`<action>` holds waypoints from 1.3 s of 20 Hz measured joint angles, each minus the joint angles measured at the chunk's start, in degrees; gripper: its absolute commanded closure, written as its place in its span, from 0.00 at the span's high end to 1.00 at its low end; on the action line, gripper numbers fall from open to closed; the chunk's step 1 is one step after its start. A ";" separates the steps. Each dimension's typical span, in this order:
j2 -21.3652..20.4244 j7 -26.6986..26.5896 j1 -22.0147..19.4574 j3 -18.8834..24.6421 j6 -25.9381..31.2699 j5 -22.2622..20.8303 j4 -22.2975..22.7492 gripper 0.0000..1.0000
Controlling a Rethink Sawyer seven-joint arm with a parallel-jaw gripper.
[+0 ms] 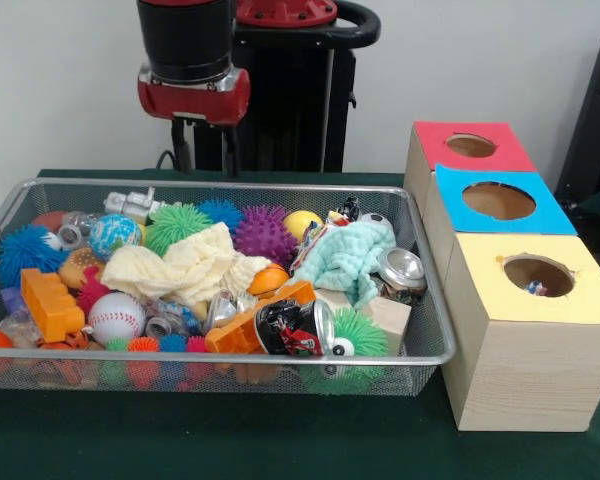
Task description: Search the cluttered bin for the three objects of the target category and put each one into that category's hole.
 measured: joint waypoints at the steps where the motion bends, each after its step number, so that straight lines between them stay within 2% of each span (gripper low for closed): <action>1: -0.11 0.00 -0.97 0.96 -0.28 -0.92 0.57 1.00; 9: -0.49 0.00 -5.52 7.02 -0.92 -7.23 3.51 1.00; 15: -0.96 0.00 -6.31 10.35 -0.92 -10.49 4.53 1.00; 20: -1.13 0.00 -4.26 10.58 -0.91 -11.37 4.19 1.00; 26: -1.54 0.00 1.82 10.62 -0.92 -11.38 3.46 1.00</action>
